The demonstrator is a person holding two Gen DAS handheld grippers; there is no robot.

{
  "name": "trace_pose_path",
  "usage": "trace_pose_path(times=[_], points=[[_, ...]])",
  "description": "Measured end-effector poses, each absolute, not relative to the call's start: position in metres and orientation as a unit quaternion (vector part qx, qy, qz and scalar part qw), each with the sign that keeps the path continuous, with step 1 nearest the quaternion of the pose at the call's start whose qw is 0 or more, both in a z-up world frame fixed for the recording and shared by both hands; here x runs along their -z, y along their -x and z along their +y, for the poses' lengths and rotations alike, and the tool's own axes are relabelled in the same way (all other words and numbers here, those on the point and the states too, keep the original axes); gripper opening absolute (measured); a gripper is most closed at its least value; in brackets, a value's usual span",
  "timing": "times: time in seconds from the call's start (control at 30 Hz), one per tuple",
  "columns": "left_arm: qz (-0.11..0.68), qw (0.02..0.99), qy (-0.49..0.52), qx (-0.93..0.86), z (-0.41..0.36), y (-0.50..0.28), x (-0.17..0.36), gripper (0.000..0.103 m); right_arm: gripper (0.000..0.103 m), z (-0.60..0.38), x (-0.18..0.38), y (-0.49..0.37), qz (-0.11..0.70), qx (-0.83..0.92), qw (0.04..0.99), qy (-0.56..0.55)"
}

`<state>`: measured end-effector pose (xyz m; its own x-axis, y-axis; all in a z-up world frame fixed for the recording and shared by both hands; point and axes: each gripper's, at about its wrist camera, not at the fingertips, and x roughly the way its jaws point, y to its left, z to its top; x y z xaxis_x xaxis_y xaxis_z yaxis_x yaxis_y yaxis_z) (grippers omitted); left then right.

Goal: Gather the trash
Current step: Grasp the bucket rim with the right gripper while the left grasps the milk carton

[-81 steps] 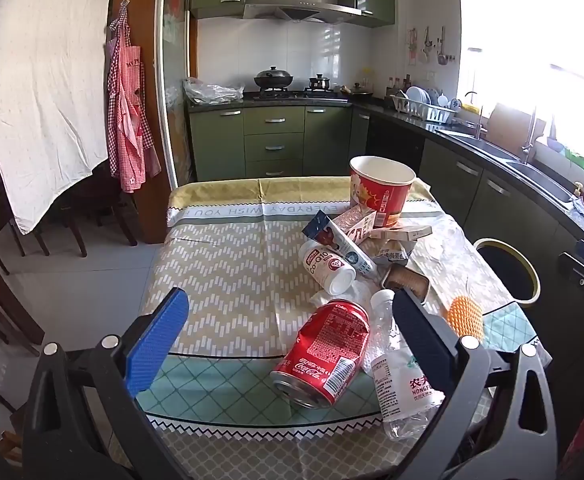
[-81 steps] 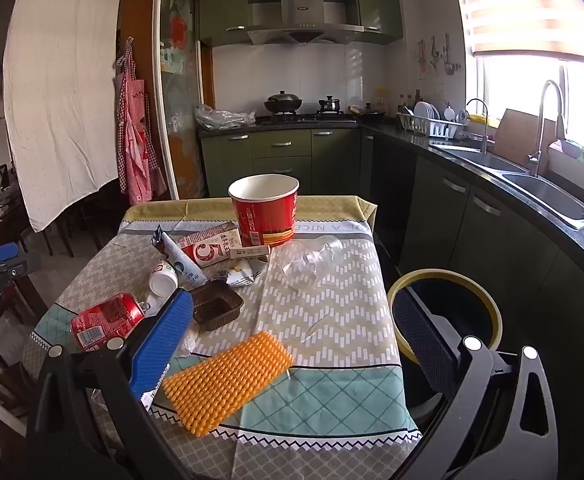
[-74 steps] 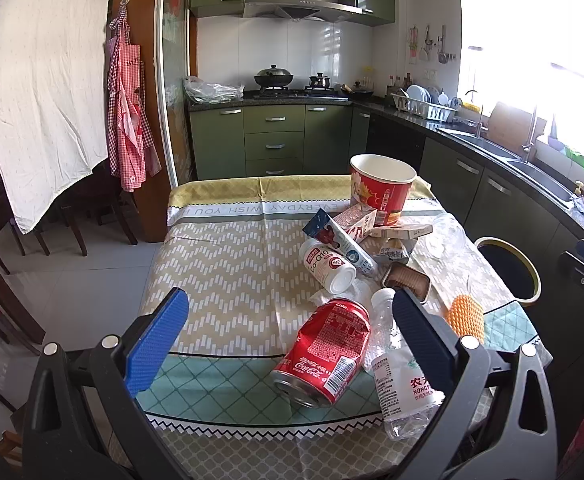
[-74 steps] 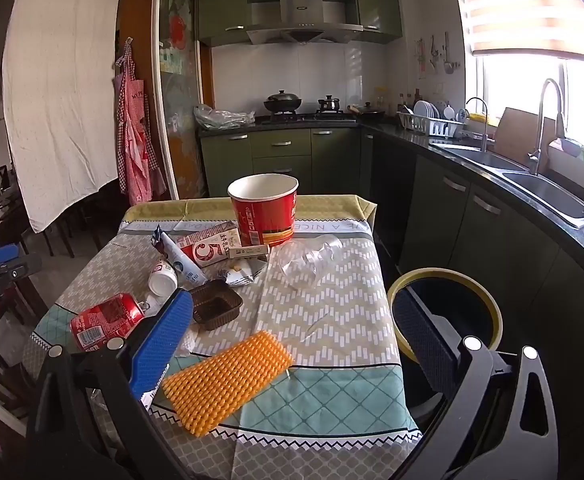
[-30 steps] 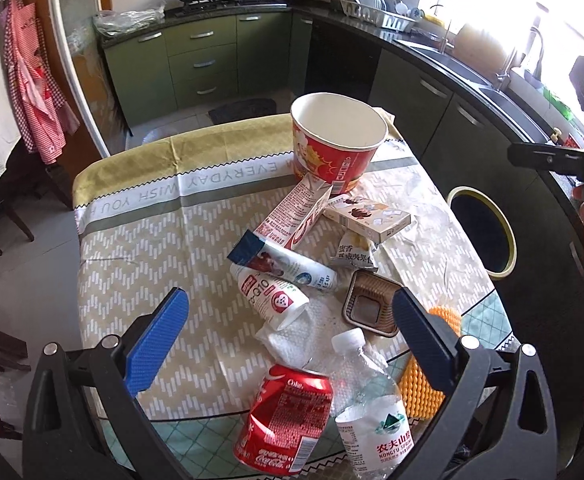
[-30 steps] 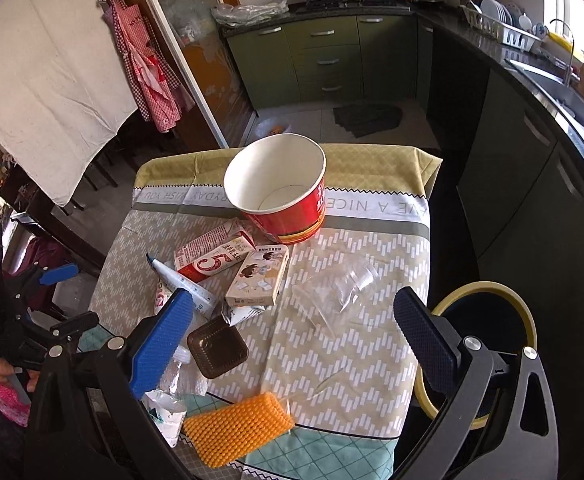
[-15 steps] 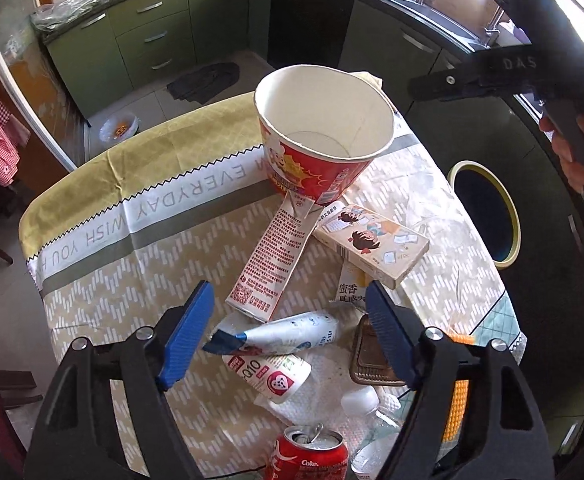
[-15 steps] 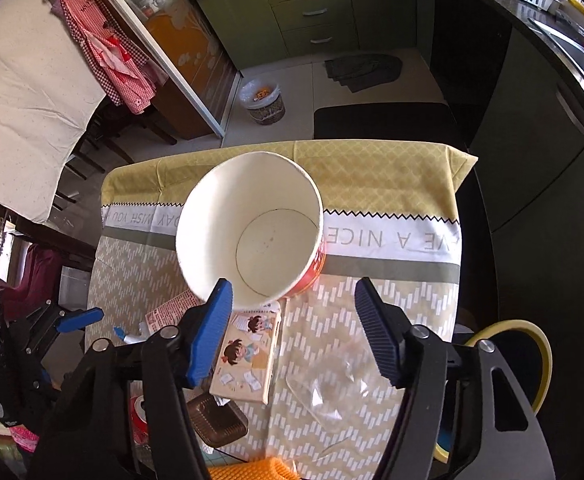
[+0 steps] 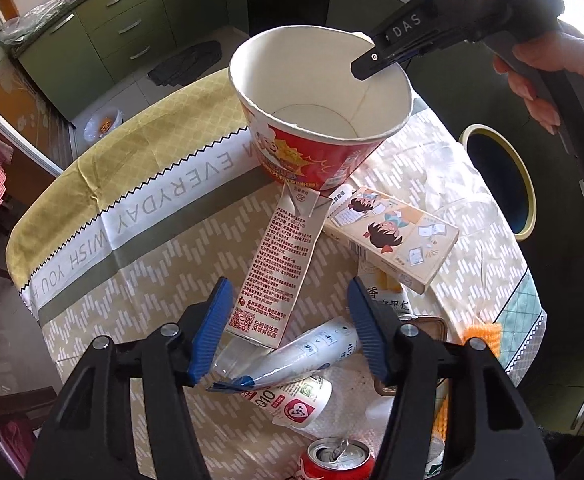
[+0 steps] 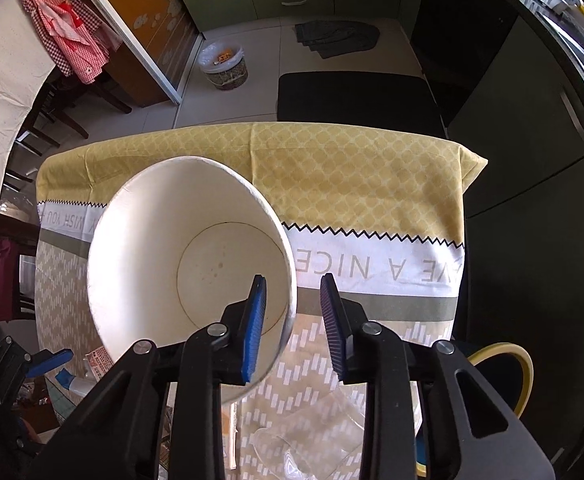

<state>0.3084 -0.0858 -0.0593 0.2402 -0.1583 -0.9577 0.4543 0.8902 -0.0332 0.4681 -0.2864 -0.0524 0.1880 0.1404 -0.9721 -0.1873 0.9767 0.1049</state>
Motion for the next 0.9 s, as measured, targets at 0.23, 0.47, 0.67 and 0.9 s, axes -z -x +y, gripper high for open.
trace_pose_path(times=[0.23, 0.47, 0.67, 0.9], points=[[0.594, 0.765, -0.14, 0.205, -0.091, -0.312, 0.072, 0.057, 0.007, -0.279, 0.071, -0.473, 0.634, -0.104, 0.765, 0.032], [0.603, 0.756, -0.15, 0.207, -0.1, -0.317, 0.084, 0.057, 0.006, -0.284, 0.07, -0.474, 0.633, -0.113, 0.766, 0.019], [0.604, 0.757, -0.156, 0.193, -0.099, -0.329, 0.089, 0.057, 0.006, -0.288, 0.071, -0.473, 0.628, -0.113, 0.77, 0.02], [0.613, 0.75, -0.16, 0.191, -0.098, -0.339, 0.101, 0.057, 0.006, -0.292, 0.071, -0.47, 0.626, -0.117, 0.771, 0.02]])
